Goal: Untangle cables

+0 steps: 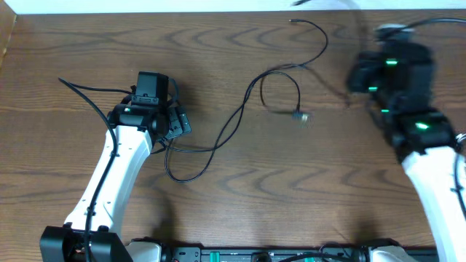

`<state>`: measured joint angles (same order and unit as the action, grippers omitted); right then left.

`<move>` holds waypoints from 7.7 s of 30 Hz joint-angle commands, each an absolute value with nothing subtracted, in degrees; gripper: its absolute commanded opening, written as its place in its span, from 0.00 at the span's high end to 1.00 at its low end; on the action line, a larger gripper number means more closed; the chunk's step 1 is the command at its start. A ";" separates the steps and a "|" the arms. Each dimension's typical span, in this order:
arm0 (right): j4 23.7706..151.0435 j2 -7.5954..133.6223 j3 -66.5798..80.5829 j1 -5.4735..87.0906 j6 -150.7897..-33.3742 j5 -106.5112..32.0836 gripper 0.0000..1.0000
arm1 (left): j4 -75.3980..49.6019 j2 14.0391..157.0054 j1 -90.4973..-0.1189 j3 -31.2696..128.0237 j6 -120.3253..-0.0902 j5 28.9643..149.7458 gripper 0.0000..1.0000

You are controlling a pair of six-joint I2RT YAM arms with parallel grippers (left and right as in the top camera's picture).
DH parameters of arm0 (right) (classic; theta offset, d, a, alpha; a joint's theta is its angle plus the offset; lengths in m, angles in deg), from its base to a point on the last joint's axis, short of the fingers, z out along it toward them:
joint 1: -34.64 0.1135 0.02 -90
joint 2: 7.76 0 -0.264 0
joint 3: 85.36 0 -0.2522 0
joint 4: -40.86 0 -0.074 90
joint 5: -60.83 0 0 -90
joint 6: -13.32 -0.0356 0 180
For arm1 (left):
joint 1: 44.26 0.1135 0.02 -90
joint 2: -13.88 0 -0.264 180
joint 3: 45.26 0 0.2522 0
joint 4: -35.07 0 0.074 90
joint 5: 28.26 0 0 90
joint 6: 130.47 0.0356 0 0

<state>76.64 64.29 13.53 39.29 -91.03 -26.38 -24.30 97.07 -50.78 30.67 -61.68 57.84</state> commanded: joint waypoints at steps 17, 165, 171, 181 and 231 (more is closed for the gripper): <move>86.92 65.54 13.33 21.32 -86.95 -43.50 0.99 | -23.12 97.45 -50.70 31.59 -62.45 58.58 0.04; 88.71 72.95 13.05 37.54 -94.09 -21.62 0.99 | -21.96 97.45 -50.70 31.57 -62.43 59.87 0.04; 87.70 67.90 13.05 24.08 -88.37 -17.36 0.99 | -21.89 97.45 -50.70 31.57 -62.43 59.85 0.04; 83.44 67.59 13.05 4.43 -86.36 -12.50 0.99 | -21.94 97.45 -50.70 31.57 -62.43 59.87 0.04; 83.11 87.20 10.49 28.10 -75.34 -54.56 0.01 | -21.63 97.45 -51.35 31.57 -54.21 71.39 0.38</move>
